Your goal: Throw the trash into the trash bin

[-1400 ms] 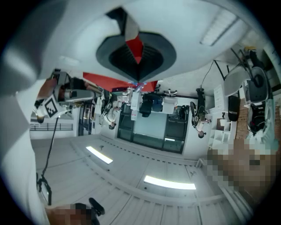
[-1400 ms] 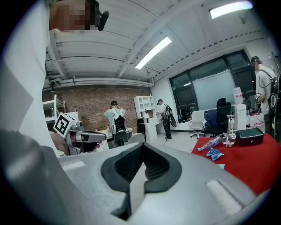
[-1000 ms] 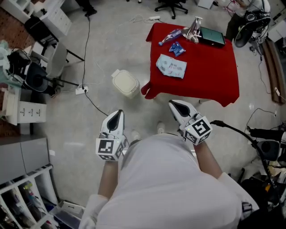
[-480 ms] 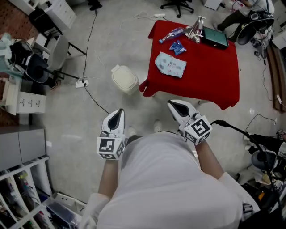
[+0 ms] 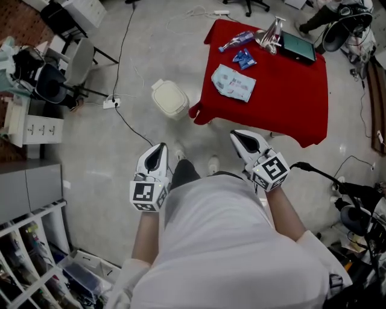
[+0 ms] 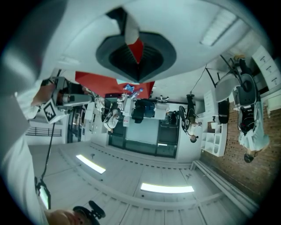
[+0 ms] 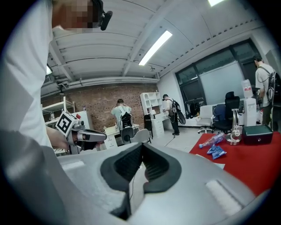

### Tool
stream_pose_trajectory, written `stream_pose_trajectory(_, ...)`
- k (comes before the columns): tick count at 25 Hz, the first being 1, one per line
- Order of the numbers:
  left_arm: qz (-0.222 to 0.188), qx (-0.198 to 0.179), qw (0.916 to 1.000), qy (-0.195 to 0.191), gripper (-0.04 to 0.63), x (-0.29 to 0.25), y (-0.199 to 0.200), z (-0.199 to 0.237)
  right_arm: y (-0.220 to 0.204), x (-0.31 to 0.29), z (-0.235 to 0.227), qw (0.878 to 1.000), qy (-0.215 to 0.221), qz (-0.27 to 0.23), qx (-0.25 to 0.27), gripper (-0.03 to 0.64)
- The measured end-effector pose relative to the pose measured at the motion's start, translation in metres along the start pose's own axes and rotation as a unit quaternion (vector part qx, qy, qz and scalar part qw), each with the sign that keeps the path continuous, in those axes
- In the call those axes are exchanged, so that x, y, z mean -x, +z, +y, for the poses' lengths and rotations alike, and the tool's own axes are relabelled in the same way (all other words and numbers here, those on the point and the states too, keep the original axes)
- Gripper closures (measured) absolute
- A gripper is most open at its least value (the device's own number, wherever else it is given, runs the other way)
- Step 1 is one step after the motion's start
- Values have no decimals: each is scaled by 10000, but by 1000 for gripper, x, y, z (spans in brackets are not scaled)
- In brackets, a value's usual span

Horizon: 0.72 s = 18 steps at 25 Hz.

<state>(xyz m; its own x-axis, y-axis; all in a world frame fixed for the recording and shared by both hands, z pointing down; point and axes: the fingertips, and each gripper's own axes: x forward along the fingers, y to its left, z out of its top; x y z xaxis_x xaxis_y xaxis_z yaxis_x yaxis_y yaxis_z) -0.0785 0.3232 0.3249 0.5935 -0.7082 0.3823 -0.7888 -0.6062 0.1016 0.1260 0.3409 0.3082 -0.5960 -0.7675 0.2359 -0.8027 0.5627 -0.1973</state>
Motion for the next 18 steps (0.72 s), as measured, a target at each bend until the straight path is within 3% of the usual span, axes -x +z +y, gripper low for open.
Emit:
stream_pose_trajectory(10,222,-236,9992,-215,591,-63,6,77,-2,-71,-29,9988,-325,275,-253,618)
stream_pose_trajectory(18,460,-323,9958,-730,591,-108,4,138,3,-135,-49,9954,-732,428,-437,618)
